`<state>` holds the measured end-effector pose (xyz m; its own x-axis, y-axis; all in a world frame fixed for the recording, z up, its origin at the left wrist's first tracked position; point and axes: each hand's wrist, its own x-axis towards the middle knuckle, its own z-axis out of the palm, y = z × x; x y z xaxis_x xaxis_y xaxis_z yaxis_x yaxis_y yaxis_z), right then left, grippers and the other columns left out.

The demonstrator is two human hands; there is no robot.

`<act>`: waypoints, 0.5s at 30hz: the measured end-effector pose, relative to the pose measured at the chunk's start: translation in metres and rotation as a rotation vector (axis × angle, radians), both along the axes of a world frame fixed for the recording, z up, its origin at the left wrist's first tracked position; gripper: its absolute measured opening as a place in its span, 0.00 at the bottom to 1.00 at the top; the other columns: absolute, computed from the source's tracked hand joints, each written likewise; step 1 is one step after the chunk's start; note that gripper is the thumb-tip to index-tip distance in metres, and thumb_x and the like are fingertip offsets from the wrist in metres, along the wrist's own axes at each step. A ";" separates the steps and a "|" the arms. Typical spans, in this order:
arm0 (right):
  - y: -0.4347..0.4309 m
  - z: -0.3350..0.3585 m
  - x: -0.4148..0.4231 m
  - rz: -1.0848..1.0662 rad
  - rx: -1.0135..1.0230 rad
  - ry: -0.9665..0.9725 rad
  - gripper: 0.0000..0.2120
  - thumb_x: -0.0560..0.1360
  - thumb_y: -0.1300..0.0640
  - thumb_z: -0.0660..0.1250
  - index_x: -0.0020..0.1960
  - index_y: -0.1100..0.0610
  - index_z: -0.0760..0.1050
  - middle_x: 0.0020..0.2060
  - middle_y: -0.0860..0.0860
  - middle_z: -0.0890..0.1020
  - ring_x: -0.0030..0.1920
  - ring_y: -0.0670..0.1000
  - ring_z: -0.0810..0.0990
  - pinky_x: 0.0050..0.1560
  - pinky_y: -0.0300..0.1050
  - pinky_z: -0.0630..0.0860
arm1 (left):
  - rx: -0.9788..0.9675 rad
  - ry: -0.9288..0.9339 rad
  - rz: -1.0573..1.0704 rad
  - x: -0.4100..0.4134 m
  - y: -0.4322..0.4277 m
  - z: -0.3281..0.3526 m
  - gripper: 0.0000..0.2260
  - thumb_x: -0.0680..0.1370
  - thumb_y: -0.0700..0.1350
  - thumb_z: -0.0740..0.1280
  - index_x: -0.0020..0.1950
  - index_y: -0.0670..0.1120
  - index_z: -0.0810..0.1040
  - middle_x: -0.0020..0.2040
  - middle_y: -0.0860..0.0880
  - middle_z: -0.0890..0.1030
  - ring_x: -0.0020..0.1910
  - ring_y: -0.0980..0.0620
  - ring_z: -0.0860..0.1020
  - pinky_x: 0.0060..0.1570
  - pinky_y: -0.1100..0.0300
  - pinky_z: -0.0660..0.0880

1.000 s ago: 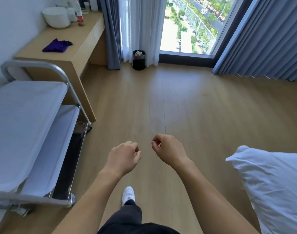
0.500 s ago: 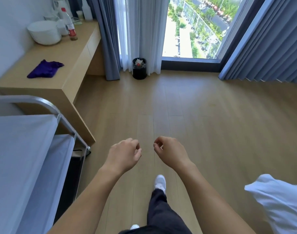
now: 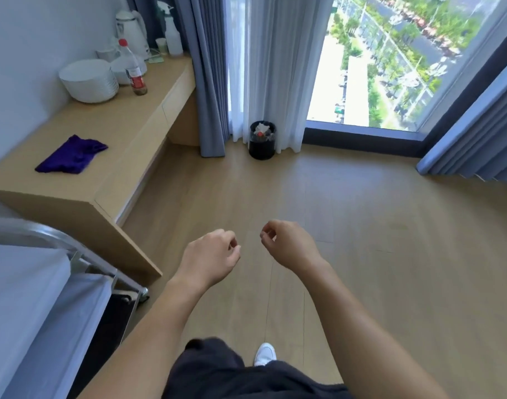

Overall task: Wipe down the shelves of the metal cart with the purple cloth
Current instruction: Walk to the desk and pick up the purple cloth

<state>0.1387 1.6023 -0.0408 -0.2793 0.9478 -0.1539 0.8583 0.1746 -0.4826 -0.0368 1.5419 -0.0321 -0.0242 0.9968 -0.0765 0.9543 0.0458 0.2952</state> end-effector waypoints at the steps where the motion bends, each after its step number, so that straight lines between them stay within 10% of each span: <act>1: 0.012 -0.001 -0.003 0.010 -0.007 0.007 0.10 0.78 0.48 0.60 0.52 0.48 0.79 0.47 0.44 0.83 0.48 0.49 0.81 0.47 0.47 0.79 | -0.016 -0.008 0.018 -0.001 0.009 -0.002 0.09 0.79 0.55 0.59 0.48 0.53 0.76 0.46 0.55 0.76 0.45 0.52 0.77 0.40 0.58 0.66; 15: 0.191 -0.018 -0.094 0.174 -0.045 -0.078 0.10 0.78 0.48 0.59 0.52 0.48 0.78 0.47 0.44 0.82 0.47 0.50 0.80 0.46 0.48 0.79 | -0.091 -0.082 0.171 -0.081 0.172 -0.036 0.09 0.79 0.55 0.59 0.49 0.54 0.76 0.47 0.56 0.77 0.43 0.53 0.75 0.40 0.58 0.67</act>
<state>0.0446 1.7933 -0.0584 -0.4244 0.8776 -0.2227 0.8518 0.3036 -0.4269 -0.1175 1.7141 -0.0683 -0.1823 0.9676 -0.1749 0.9034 0.2350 0.3588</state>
